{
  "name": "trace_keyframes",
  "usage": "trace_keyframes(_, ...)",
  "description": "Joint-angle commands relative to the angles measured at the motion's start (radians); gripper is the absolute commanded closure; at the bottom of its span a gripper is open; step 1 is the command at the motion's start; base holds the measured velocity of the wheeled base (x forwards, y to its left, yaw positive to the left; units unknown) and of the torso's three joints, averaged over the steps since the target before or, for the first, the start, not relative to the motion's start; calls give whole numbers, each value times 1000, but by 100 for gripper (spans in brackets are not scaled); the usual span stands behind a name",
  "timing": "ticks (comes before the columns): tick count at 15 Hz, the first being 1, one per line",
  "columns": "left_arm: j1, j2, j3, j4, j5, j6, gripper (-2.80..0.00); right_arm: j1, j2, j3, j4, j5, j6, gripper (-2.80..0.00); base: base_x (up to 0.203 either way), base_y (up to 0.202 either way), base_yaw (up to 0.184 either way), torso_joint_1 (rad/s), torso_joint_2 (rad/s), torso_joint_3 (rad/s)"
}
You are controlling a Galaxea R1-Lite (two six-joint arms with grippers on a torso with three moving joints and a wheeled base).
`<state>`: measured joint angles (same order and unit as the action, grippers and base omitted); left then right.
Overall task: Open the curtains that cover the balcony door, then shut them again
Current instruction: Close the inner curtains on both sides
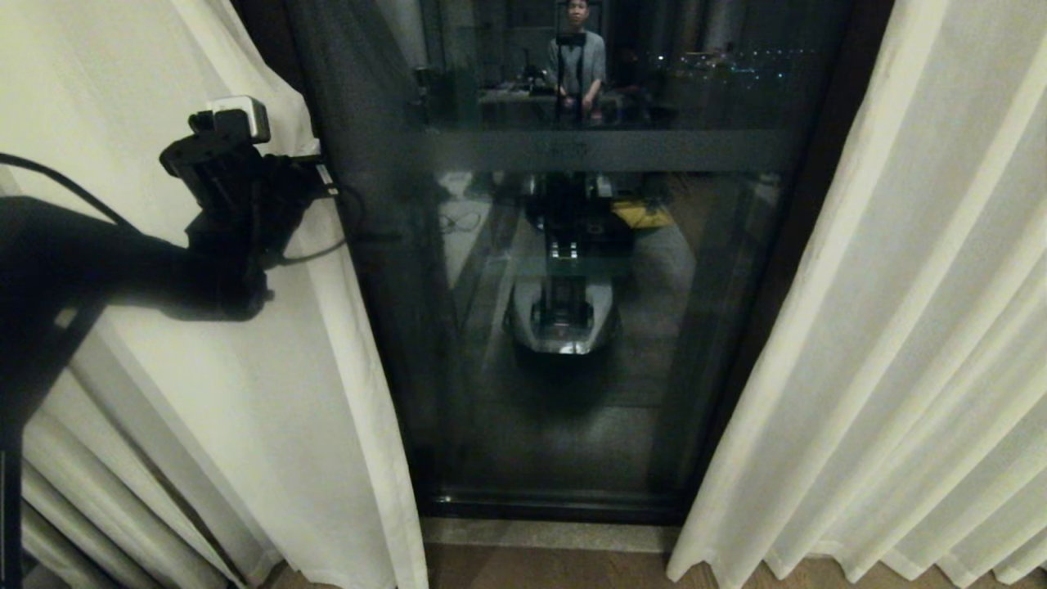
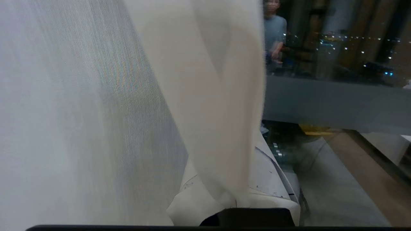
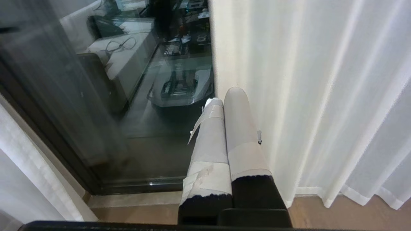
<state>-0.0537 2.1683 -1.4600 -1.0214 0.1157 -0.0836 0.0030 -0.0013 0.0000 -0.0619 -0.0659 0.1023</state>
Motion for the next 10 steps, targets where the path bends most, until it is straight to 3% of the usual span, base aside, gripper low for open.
trace_keyframes(1, -8, 2, 0, -7, 1, -1, 0, 0, 1, 0, -1, 0, 0, 0, 0, -189, 6, 2, 2, 3)
trace_keyframes(10, -15, 4, 1, -8, 1, -1, 0, 0, 1, 0, -1, 0, 0, 0, 0, -185, 3, 0, 1, 1)
